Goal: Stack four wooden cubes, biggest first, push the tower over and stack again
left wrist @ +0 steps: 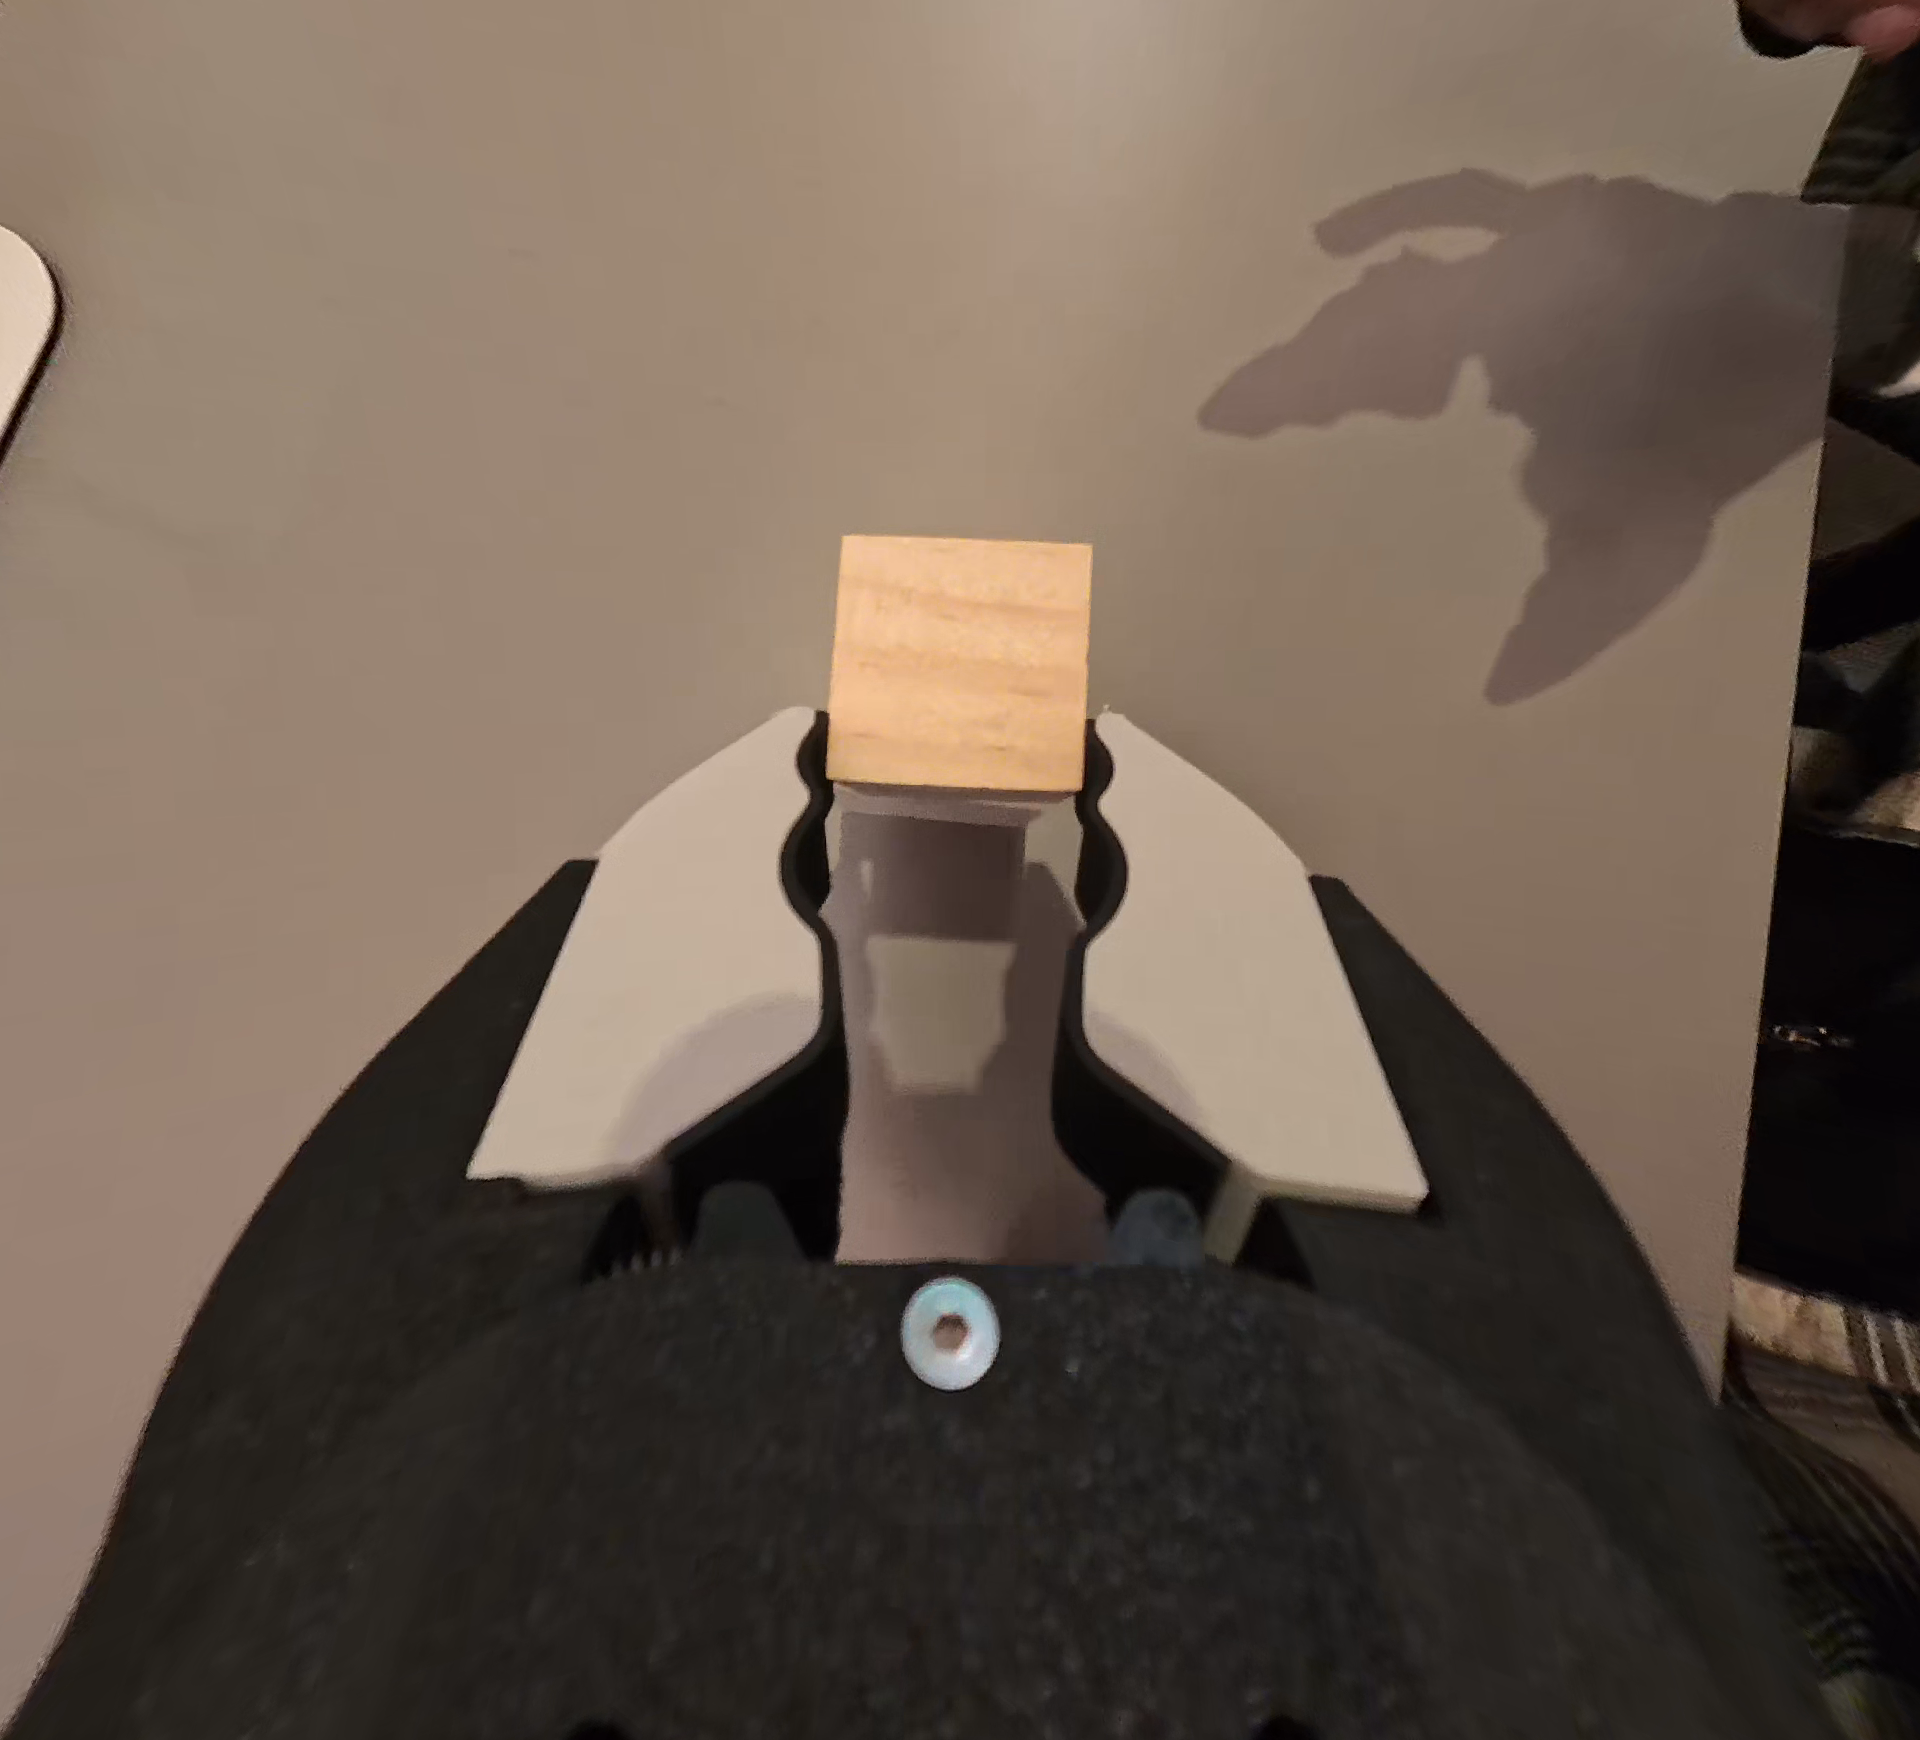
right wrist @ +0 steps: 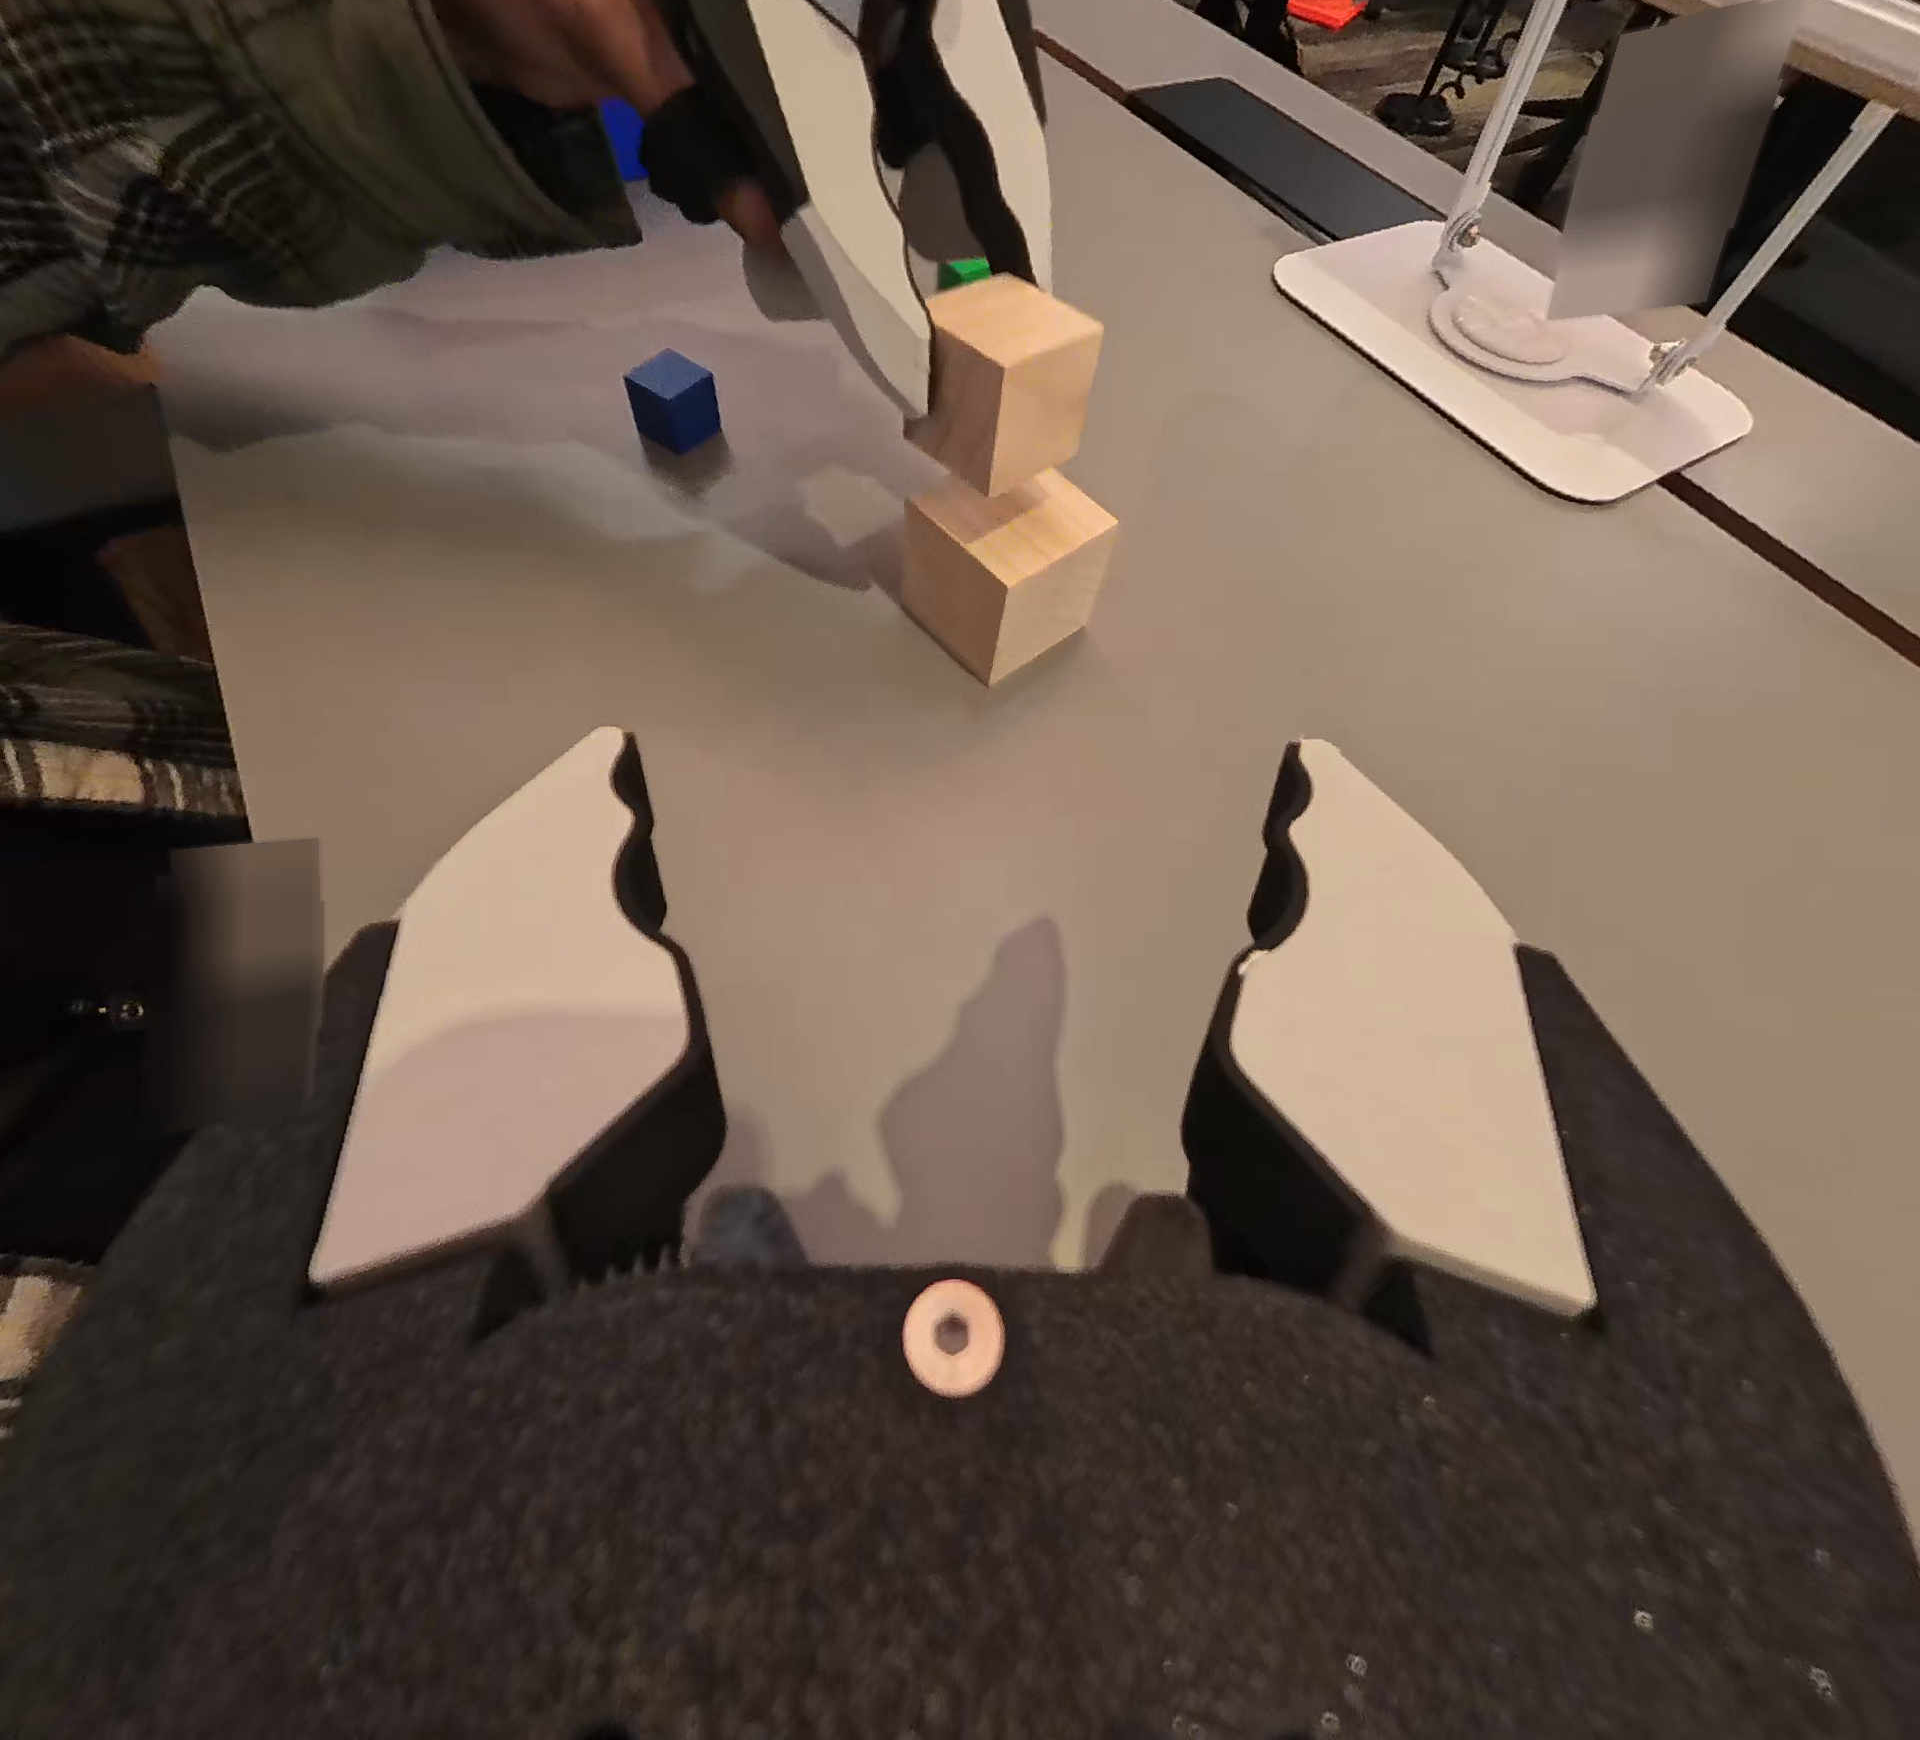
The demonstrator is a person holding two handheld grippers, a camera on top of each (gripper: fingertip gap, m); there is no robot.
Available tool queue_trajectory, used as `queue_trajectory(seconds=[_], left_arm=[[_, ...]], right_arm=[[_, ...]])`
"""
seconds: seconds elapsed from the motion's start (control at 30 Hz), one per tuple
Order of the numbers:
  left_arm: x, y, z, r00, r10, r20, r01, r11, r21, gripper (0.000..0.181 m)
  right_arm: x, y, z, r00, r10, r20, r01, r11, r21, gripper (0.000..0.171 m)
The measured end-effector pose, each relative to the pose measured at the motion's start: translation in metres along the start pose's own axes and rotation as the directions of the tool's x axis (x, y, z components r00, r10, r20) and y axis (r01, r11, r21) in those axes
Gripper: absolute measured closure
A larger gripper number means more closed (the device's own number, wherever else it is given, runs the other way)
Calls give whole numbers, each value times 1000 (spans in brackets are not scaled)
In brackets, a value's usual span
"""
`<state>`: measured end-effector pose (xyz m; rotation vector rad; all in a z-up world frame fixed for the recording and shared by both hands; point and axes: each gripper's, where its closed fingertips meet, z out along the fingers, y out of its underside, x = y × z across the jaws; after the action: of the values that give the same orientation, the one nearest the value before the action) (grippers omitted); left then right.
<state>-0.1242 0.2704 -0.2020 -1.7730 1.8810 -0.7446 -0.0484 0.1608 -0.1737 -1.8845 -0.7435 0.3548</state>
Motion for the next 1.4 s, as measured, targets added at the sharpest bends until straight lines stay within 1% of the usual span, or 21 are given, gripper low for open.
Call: queue_trajectory(seconds=[0.13, 0.37, 0.73, 0.83, 0.9, 1.0, 1.07, 1.13, 1.2, 1.3, 1.4], left_arm=[[-3, 1, 9, 1000, -19, 9, 19, 1000, -18, 137], [-4, 5, 16, 1000, -9, 5, 10, 998, -59, 136], [-3, 3, 18, 1000, -2, -5, 2, 999, -46, 137], [-1, 8, 22, 1000, 10, -14, -10, 997, -72, 136], [-2, 12, 25, 1000, 11, -2, -11, 995, -95, 131], [-4, 10, 24, 1000, -4, 3, 4, 996, -84, 121], [-8, 12, 15, 1000, -6, 24, 8, 996, -86, 113], [-13, 14, -3, 998, -18, 60, 22, 998, -58, 109], [-16, 25, -27, 995, -39, 96, 42, 999, -26, 107], [-19, 64, -56, 979, -83, 187, 90, 996, -29, 105], [-9, 105, -66, 963, -139, 230, 148, 989, -19, 110]], right_arm=[[0, 2, 0, 1000, 3, 5, -3, 1000, -5, 60], [-3, 5, 4, 1000, 0, 25, 1, 1000, -14, 60], [-6, 6, 6, 999, 0, 38, 1, 1000, -24, 60], [-7, 7, 7, 999, 2, 41, -1, 1000, -28, 59], [-7, 6, 7, 999, 2, 44, -1, 1000, -23, 59], [-7, 6, 6, 999, 4, 42, -3, 1000, -25, 59], [-7, 6, 6, 999, 8, 43, -7, 1000, -20, 59], [-7, 5, 4, 999, 6, 43, -5, 1000, -16, 59], [-6, 5, 3, 999, 5, 40, -5, 1000, -12, 59], [-5, 5, 2, 999, 4, 40, -4, 1000, -6, 59], [-4, 7, 4, 999, 6, 43, -6, 1000, -12, 59]])
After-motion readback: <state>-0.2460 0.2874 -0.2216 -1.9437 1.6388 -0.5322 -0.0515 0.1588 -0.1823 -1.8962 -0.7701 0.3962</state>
